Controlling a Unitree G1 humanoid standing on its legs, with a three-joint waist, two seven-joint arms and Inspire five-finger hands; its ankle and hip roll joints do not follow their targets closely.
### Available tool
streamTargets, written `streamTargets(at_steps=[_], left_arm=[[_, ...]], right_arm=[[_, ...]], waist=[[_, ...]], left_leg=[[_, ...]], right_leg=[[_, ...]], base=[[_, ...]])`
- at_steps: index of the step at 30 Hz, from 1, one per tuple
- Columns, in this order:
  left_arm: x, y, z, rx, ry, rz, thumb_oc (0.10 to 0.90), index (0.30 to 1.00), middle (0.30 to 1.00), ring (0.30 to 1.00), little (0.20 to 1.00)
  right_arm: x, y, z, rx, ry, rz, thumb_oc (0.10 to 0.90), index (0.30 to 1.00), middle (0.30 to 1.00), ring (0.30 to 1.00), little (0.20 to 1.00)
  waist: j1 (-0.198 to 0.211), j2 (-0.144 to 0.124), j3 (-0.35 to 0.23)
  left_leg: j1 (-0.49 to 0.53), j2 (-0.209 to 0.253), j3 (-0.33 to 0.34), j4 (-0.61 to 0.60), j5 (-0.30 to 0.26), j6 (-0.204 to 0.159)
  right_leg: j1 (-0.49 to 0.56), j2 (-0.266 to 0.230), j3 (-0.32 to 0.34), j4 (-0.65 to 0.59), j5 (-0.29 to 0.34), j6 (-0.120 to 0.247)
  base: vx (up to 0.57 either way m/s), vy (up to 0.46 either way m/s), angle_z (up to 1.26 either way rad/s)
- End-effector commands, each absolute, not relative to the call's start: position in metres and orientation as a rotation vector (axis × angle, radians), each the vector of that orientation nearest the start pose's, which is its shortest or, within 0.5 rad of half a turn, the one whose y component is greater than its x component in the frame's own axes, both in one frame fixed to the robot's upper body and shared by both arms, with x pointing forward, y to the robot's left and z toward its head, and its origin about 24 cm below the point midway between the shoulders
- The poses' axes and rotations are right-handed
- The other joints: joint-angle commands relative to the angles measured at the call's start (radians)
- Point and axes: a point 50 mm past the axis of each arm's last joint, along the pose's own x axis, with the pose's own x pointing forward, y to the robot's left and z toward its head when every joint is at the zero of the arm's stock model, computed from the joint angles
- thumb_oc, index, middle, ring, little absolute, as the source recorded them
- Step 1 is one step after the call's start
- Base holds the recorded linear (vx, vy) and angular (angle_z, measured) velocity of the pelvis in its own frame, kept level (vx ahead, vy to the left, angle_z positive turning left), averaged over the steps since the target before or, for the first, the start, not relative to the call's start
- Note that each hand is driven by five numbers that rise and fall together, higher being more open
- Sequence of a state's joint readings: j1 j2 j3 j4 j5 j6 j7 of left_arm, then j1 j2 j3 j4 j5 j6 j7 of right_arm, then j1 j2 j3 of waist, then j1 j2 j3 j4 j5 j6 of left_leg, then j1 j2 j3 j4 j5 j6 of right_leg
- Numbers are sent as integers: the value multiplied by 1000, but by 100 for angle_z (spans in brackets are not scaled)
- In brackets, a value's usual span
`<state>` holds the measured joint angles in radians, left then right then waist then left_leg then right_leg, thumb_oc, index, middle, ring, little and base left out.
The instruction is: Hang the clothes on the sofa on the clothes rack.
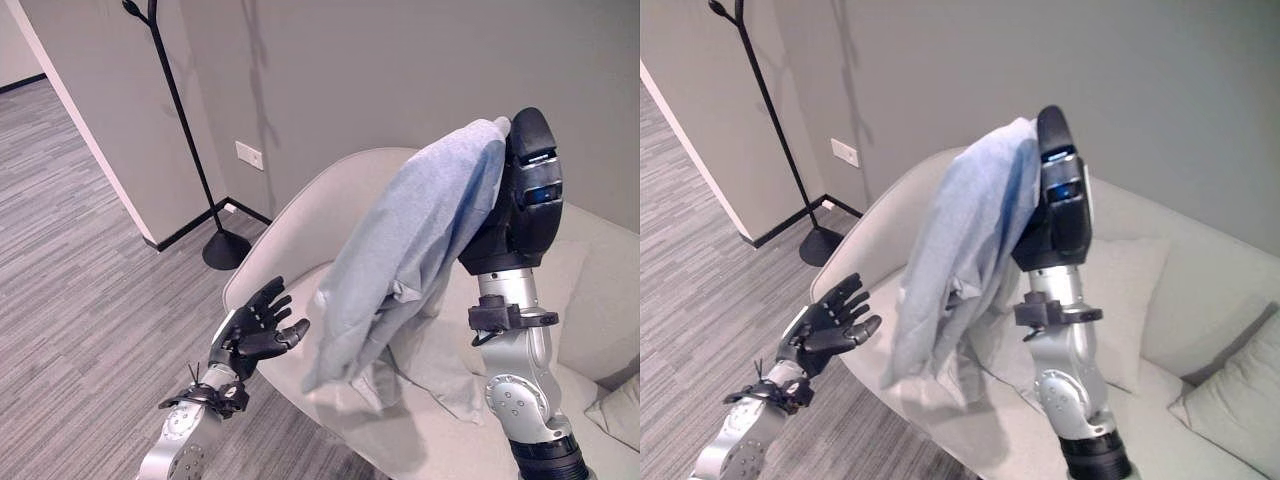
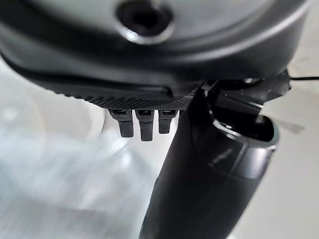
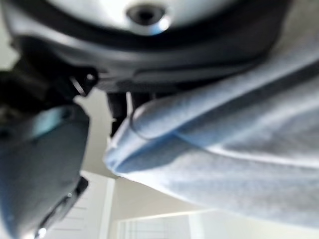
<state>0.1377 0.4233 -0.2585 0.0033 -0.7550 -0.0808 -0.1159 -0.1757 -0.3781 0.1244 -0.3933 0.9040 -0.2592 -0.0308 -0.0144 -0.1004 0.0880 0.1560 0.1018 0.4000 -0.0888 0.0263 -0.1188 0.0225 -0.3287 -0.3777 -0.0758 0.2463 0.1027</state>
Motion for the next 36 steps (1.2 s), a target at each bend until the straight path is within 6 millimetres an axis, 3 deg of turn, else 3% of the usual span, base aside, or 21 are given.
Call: streamTargets(at_steps=[1, 3, 7, 9, 11, 14, 15, 16, 21, 27, 29, 36], left_arm=[[234, 148, 51, -363, -30, -413, 800, 900, 900, 900, 900], [236, 144, 51, -361, -30, -421, 800, 900, 900, 900, 900], [239, 109, 52, -286, -47, -551, 800, 900, 900, 900, 900], [242, 83, 53, -124, -92, -633, 800, 900, 900, 900, 900], [242, 82, 52, -123, -94, -633, 800, 900, 900, 900, 900], [247, 44, 51, 137, -200, -658, 800, 900, 900, 900, 900], [252, 29, 48, 326, -267, -669, 800, 900, 900, 900, 900], [252, 27, 47, 329, -272, -667, 800, 900, 900, 900, 900], [265, 10, 32, 751, -443, -582, 800, 900, 900, 900, 900], [268, 7, 18, 842, -422, -524, 800, 900, 900, 900, 900], [268, 8, 14, 819, -377, -497, 400, 300, 300, 300, 300], [272, 30, 8, 732, -289, -346, 400, 300, 300, 300, 300]], right_arm=[[240, -164, 244, 607, -947, 391, 400, 300, 300, 300, 300], [240, -162, 246, 613, -951, 396, 400, 300, 300, 300, 300], [239, -153, 244, 673, -945, 433, 400, 300, 300, 300, 300], [238, -142, 243, 721, -920, 485, 400, 300, 300, 300, 300], [238, -142, 243, 720, -921, 484, 400, 300, 300, 300, 300], [234, -129, 245, 774, -920, 520, 400, 300, 300, 300, 300], [231, -123, 245, 806, -918, 537, 400, 300, 300, 300, 300], [231, -123, 245, 804, -919, 537, 400, 300, 300, 300, 300], [226, -118, 245, 847, -919, 553, 400, 300, 300, 300, 300], [223, -119, 240, 856, -900, 553, 400, 300, 300, 300, 300], [221, -119, 237, 844, -885, 551, 400, 300, 300, 300, 300], [219, -133, 229, 821, -879, 460, 400, 300, 300, 300, 300]], waist=[[-10, -8, -64], [-10, -11, -64], [-8, -37, -70], [-11, -56, -77], [-10, -55, -76], [-20, -71, -81], [-31, -77, -84], [-30, -76, -83], [-63, -79, -86], [-79, -84, -91], [-87, -85, -93], [-95, -85, -99]], left_leg=[[-8, -85, -1, 2, -147, 139], [-9, -86, -2, 2, -147, 141], [-10, -78, -8, 2, -145, 139], [-6, -71, -8, 2, -147, 136], [-6, -71, -9, 2, -147, 135], [-3, -66, -7, 2, -147, 132], [-1, -64, -3, 2, -147, 131], [-2, -64, -4, 2, -147, 131], [4, -59, 9, 2, -149, 128], [13, -58, 25, 2, -153, 127], [14, -56, 33, 2, -152, 125], [25, -53, 44, 2, -156, 125]], right_leg=[[13, -52, 21, 23, 14, 147], [14, -52, 18, 22, 18, 148], [19, -51, 2, 19, 31, 153], [26, -45, -3, 19, 25, 153], [27, -45, -4, 18, 25, 153], [31, -39, -5, 19, 21, 154], [30, -36, -3, 21, 19, 153], [29, -36, -3, 22, 18, 153], [24, -28, 7, 25, 12, 151], [21, -23, 14, 28, 7, 149], [18, -21, 18, 29, 8, 149], [21, -15, 25, 24, 9, 150]], base=[[0, 0, 0], [11, -9, -2], [24, -56, -1], [36, -65, 7], [17, -30, 12], [16, -47, 8], [11, -32, 2], [10, -32, 4], [0, 0, 0], [14, -12, -3], [4, -38, -4], [10, -15, -7]])
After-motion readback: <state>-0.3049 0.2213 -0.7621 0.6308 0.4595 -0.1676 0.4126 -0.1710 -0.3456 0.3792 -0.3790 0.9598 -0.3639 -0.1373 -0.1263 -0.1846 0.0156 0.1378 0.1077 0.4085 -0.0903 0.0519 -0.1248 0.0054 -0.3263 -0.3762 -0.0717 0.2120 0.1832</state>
